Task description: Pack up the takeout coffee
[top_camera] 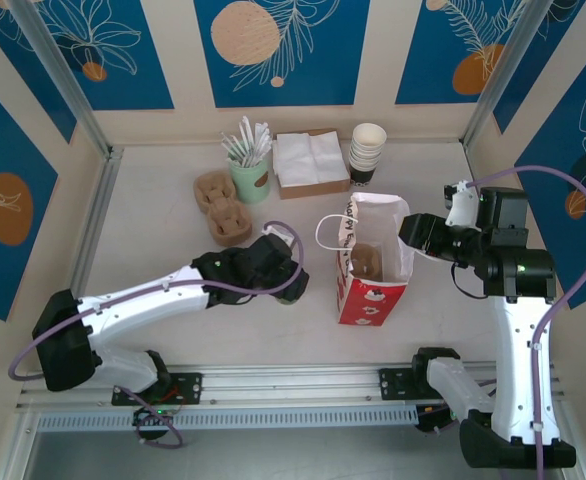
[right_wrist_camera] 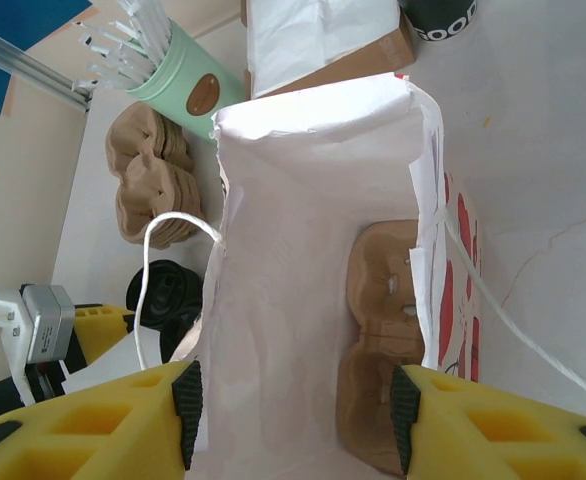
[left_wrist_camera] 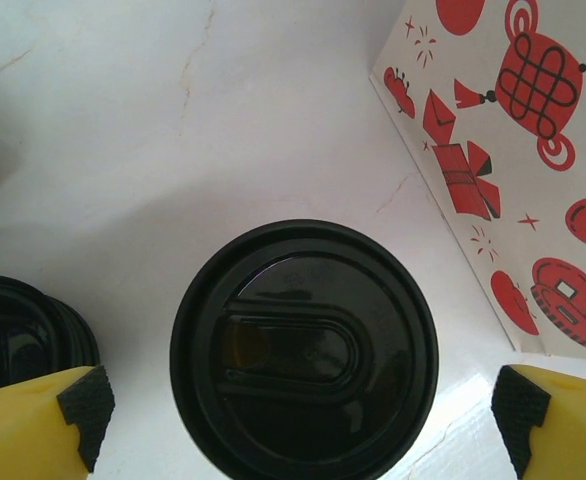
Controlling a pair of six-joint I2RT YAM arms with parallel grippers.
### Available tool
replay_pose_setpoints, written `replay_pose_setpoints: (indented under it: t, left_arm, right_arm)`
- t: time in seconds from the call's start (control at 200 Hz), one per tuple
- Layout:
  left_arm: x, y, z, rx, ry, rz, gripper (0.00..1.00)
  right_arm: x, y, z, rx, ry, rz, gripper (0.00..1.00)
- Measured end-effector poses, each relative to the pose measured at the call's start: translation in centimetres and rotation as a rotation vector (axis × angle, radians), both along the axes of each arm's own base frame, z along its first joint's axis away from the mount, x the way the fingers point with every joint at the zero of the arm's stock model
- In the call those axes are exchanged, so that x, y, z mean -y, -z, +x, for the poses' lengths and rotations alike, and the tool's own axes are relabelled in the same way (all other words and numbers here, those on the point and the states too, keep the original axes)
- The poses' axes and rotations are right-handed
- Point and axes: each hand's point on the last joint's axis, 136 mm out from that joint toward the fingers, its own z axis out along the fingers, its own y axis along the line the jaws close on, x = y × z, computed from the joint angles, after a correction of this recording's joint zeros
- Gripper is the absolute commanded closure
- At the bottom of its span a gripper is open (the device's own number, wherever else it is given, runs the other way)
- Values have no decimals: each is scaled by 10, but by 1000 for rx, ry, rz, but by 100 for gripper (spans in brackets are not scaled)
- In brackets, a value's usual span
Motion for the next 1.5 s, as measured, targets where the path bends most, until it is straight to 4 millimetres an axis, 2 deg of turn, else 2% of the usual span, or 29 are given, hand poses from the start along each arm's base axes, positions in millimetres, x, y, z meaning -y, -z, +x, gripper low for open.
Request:
replay_pose_setpoints:
  t: [0.495,0.68,0.955,1.15,1.5]
  left_arm:
    - [5,15,5,-19,-29,91,18]
    - [1,17,5,-28,-45,116,19]
    - [6,19,6,-35,-45,121,19]
    - [9,20,5,-38,-44,119,24]
    - [12,20,6,-39,-43,117,24]
  right_arm:
    - [-2,0,-1,-5,-7,15,45]
    - [-2,-1,-1,7,-1,20,45]
    - [-1,-1,-1,8,11,20,45]
    - [-1,-1,-1,8,11,20,45]
    - [-1,3,-1,-1,12,21,45]
